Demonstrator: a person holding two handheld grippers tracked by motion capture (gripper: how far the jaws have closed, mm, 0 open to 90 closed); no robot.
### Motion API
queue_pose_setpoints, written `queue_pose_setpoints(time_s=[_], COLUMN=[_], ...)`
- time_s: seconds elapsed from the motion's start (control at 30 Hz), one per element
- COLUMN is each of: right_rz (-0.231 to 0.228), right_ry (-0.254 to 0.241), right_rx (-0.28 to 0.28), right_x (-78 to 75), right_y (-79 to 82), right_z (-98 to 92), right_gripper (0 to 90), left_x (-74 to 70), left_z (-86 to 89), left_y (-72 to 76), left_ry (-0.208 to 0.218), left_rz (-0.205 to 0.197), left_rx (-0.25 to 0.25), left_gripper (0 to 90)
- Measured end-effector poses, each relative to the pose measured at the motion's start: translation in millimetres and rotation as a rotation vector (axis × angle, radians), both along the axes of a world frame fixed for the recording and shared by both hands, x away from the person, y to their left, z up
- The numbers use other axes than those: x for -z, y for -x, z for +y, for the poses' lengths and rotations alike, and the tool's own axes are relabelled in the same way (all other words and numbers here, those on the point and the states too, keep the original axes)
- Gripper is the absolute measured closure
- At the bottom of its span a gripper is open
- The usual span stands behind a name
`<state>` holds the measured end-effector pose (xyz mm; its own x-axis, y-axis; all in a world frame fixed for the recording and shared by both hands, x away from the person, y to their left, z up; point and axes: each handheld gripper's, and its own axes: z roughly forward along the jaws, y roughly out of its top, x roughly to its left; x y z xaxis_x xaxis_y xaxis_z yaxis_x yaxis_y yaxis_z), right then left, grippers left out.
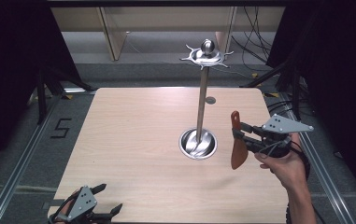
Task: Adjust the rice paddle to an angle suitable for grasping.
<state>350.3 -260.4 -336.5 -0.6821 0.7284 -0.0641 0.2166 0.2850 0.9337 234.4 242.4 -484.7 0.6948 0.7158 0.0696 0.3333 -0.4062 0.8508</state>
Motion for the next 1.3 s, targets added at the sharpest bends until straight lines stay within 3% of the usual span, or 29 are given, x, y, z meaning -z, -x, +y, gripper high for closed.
queue_pose_setpoints(time_s=[0.17, 0.23, 0.33, 0.37, 0.4, 0.53, 0.6, 0.67, 0.77, 0.8, 0.9, 0.93, 1.1, 1.2, 1.27, 1.3], right_rz=[-0.012, -0.046, -0.053, -0.021, -0.037, -0.067, -0.059, -0.086, -0.086, -0.109, -0.081, -0.103, -0.091, -0.115, -0.124, -0.126], right_ry=[-0.021, -0.028, -0.046, -0.054, -0.065, -0.062, -0.078, -0.074, -0.082, -0.084, -0.106, -0.097, -0.124, -0.124, -0.122, -0.123], right_rx=[-0.013, -0.021, -0.019, -0.031, -0.029, -0.036, -0.046, -0.037, -0.026, -0.024, -0.03, -0.028, -0.029, -0.033, -0.036, -0.032], right_x=[-8.5, -14.5, -17.5, -19.6, -23.0, -27.3, -29.2, -32.8, -36.2, -37.0, -38.6, -40.1, -48.0, -58.1, -63.4, -65.9], right_y=[-1.8, -4.4, -4.8, -3.6, -4.5, -6.2, -6.7, -8.1, -8.1, -9.8, -8.9, -10.3, -11.6, -13.7, -15.1, -15.6], right_z=[6.3, 10.0, 14.0, 15.6, 17.4, 18.3, 20.2, 19.3, 19.2, 18.7, 19.6, 19.0, 20.3, 20.6, 21.1, 21.1], right_gripper=[67.1, 67.1, 67.1, 67.1, 67.1, 67.1, 67.1, 67.1, 67.1, 67.1, 67.1, 67.1, 67.1, 67.1, 67.1, 67.1], left_x=[0.3, 1.2, 0.4, 0.4, 1.3, 1.3, 1.2, 1.8, 1.8, 1.5, 1.9, 1.8, 2.0, 1.7, 2.4, 1.8], left_z=[0.0, 0.0, 0.1, 0.3, -0.5, -1.1, -0.1, -0.5, -0.2, 0.7, 0.3, 0.3, -0.3, 0.3, -1.0, 0.5], left_y=[-0.2, -0.3, -0.1, 0.0, 1.4, 1.7, 0.4, 0.3, 0.5, -0.7, -0.7, -0.8, 0.2, -0.5, 0.7, -0.6], left_ry=[-0.008, 0.0, 0.001, 0.004, 0.024, 0.029, 0.008, 0.009, 0.016, 0.0, 0.002, 0.001, 0.012, 0.0, 0.021, 0.0], left_rz=[-0.002, -0.008, -0.002, 0.001, 0.021, 0.016, 0.002, 0.001, 0.02, 0.004, 0.001, 0.001, 0.008, 0.001, 0.017, 0.0], left_rx=[0.0, -0.004, -0.003, -0.004, -0.019, -0.02, -0.01, -0.01, -0.019, -0.007, -0.008, -0.007, -0.017, -0.008, -0.023, -0.007], left_gripper=[14.9, 14.9, 14.9, 14.9, 14.9, 14.9, 14.9, 14.9, 14.9, 14.9, 14.9, 14.9, 14.9, 14.9, 14.9, 14.9])
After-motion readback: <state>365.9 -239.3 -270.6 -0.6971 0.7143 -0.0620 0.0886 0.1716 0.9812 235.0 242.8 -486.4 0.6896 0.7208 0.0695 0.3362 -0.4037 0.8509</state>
